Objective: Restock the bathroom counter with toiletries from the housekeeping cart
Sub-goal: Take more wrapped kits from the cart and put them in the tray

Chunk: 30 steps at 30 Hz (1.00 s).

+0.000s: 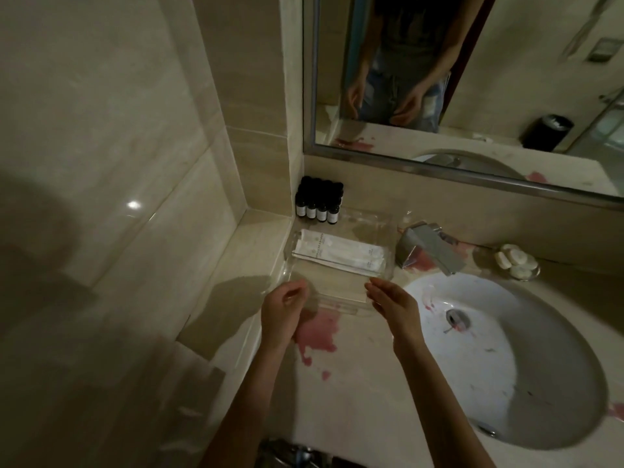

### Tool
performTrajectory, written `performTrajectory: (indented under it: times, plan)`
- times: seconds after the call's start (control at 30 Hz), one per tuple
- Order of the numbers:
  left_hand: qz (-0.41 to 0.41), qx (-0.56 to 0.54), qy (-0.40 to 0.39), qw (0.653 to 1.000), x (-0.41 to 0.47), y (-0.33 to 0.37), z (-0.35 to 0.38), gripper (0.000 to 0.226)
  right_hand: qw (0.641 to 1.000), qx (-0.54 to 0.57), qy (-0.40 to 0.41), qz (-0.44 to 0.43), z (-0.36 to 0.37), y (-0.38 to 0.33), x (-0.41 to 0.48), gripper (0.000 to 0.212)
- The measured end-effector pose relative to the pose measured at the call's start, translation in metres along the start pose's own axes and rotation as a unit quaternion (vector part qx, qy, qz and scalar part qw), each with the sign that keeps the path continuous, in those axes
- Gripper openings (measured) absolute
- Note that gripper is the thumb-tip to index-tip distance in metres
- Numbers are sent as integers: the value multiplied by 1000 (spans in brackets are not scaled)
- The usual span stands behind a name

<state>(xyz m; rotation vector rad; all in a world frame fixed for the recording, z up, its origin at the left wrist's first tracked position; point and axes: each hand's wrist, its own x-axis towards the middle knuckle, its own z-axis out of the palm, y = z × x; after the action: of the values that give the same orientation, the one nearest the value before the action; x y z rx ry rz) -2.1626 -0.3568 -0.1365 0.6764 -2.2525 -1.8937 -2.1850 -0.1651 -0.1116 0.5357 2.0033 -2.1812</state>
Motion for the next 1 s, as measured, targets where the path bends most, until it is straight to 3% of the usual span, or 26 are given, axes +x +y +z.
performTrajectory:
  times: [0.13,0.3,0.57,0.7,1.0]
  plan:
    - [51,87,-3,995,-21,9,-7,20,990,-104,-43,-87,-1,-8,-3,10]
    - [78,169,14,982,-51,18,-17,22,945,-231,-123,-194,-3,-19,-6,11]
    - [73,188,143,969,-134,16,-14,20,879,-304,-254,-266,-20,-16,-26,12]
    - [16,242,191,951,-176,3,-3,20,841,-337,-300,-298,-38,-7,-44,12]
    - [-38,266,219,938,-229,-6,16,24,769,-406,-377,-319,-66,13,-84,20]
